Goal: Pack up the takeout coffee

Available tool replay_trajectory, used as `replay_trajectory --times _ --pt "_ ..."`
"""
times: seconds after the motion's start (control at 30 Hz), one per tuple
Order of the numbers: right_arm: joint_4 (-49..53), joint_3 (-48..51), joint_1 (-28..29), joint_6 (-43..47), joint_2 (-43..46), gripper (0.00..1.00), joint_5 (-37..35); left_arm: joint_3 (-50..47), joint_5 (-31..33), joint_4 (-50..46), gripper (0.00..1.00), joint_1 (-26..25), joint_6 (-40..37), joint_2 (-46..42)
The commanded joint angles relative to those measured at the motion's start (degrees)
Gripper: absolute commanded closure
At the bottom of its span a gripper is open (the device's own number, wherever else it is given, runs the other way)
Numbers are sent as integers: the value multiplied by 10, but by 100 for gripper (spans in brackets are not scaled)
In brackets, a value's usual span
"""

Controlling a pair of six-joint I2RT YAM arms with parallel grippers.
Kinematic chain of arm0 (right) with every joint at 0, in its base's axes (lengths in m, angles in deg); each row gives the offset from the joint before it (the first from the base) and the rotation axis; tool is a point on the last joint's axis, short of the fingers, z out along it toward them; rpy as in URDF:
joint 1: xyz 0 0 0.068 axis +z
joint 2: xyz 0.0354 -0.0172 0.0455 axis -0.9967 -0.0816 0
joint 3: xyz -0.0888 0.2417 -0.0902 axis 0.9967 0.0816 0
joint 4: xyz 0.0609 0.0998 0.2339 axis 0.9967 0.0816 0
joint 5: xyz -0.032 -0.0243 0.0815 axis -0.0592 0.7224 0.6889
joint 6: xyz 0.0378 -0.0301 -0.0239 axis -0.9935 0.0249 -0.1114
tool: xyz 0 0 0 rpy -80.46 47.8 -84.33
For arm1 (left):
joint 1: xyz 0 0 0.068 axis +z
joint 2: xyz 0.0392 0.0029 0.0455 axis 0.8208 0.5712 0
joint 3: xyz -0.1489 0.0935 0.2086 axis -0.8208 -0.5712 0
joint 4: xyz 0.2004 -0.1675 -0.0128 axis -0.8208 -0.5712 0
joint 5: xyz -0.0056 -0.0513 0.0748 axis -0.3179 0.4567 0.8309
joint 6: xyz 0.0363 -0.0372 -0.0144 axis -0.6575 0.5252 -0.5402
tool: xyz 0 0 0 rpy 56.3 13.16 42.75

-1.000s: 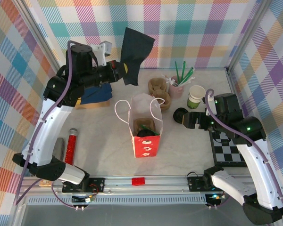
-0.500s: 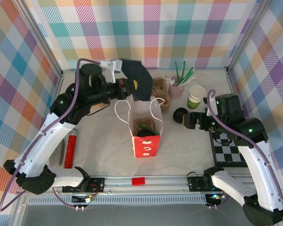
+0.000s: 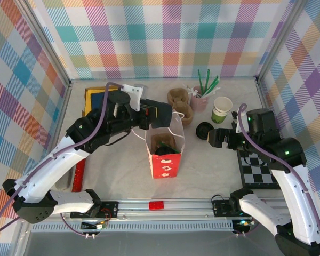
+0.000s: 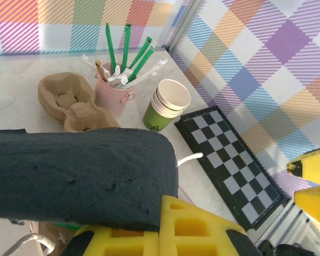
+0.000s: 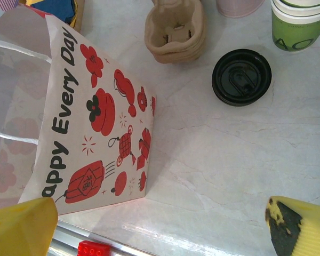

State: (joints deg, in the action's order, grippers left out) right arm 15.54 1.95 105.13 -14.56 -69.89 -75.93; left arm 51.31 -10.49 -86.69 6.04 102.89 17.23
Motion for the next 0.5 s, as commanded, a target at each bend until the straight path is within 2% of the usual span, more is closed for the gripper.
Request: replay_trajectory --times 0.0,0.1,0.27,0.47 --pt "-1 0 -2 -9 2 0 14 28 48 -3 100 -31 -57 -4" --pt "-4 0 -2 -10 -1 0 17 67 43 -20 100 -43 -66 5" --pt "-4 1 -2 -12 2 1 17 104 -11 -6 100 -47 -43 -1" --pt "1 -1 -2 -12 6 1 13 105 -92 33 100 -47 51 -14"
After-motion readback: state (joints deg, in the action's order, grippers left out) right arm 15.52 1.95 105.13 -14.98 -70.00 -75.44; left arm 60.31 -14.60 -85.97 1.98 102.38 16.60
